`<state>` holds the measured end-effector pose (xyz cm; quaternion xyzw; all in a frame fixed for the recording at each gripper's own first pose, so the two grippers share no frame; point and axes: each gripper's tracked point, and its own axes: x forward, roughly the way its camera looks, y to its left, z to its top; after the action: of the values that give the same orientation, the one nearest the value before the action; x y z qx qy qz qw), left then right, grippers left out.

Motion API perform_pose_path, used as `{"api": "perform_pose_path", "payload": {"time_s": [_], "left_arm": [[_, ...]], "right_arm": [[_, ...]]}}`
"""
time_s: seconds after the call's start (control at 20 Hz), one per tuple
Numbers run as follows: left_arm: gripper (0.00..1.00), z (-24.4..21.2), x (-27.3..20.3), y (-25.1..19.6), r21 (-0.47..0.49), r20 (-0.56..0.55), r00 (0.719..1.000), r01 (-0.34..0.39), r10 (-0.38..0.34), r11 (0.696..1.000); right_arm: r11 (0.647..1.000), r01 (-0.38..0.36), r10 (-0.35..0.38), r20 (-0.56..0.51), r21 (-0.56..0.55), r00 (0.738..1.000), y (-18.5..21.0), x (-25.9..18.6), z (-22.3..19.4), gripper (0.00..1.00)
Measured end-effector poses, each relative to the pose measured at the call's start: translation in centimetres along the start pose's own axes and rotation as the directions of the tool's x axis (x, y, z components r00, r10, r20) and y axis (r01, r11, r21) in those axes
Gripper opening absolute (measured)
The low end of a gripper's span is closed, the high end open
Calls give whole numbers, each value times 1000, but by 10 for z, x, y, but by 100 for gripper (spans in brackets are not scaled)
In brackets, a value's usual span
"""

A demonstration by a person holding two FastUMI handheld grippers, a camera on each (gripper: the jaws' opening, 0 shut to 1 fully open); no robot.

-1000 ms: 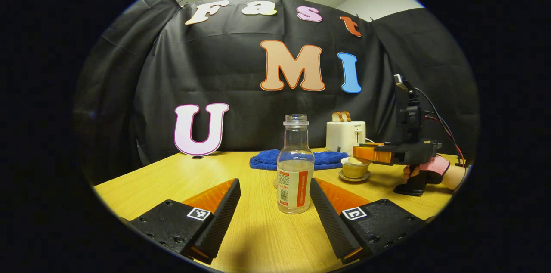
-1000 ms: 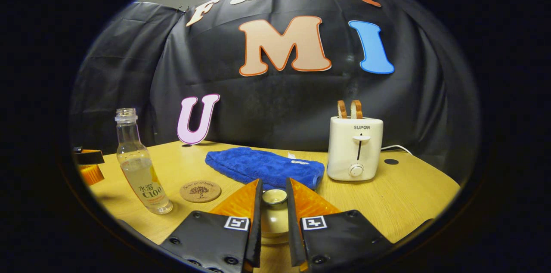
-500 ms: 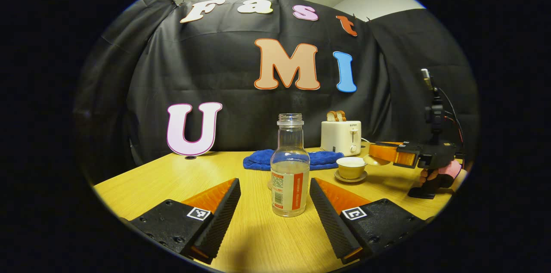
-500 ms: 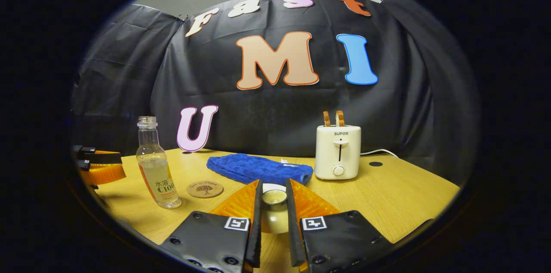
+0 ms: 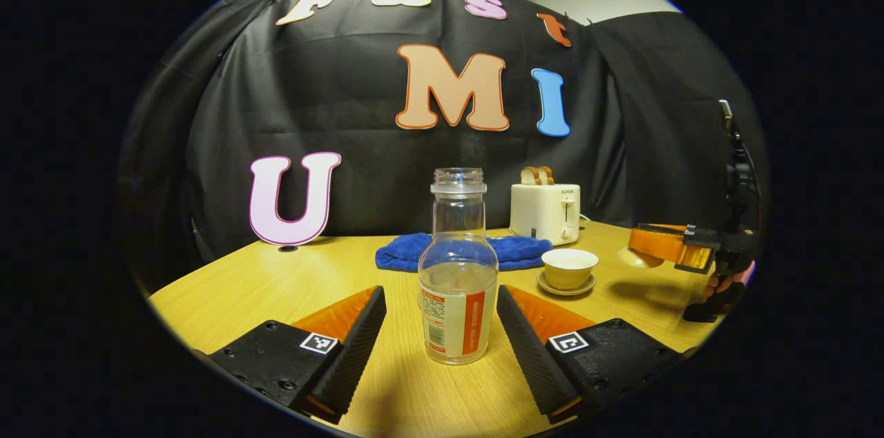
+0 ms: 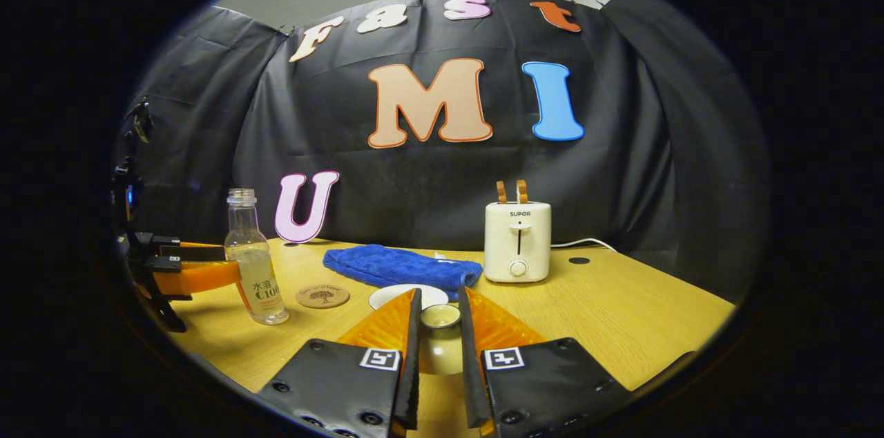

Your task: Open the teacup lid with one hand, grasp the water bottle and pour water into the teacup with the other hand; after pouring, place the water bottle on the coaster and then close the teacup lid.

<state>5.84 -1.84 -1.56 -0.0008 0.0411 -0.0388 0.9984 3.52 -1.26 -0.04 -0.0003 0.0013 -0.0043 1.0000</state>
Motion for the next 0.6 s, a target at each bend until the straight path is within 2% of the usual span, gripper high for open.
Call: {"api": "perform_pose_path", "payload": {"time_s": [0.1, 0.3, 0.6], "left_arm": [[95, -2, 8, -3, 1, -27, 1000, 15, -15, 1000], [95, -10, 23, -11, 5, -79, 996, 51, -51, 999], [95, -19, 37, -10, 2, -150, 988, 30, -29, 1000]], "right_arm": [[1000, 21, -21, 2, -1, 1000, -7, -6, 1, 30], [1000, 15, -15, -2, 0, 1000, -9, -13, 0, 30], [1000, 20, -20, -1, 0, 1000, -11, -15, 0, 30]]}}
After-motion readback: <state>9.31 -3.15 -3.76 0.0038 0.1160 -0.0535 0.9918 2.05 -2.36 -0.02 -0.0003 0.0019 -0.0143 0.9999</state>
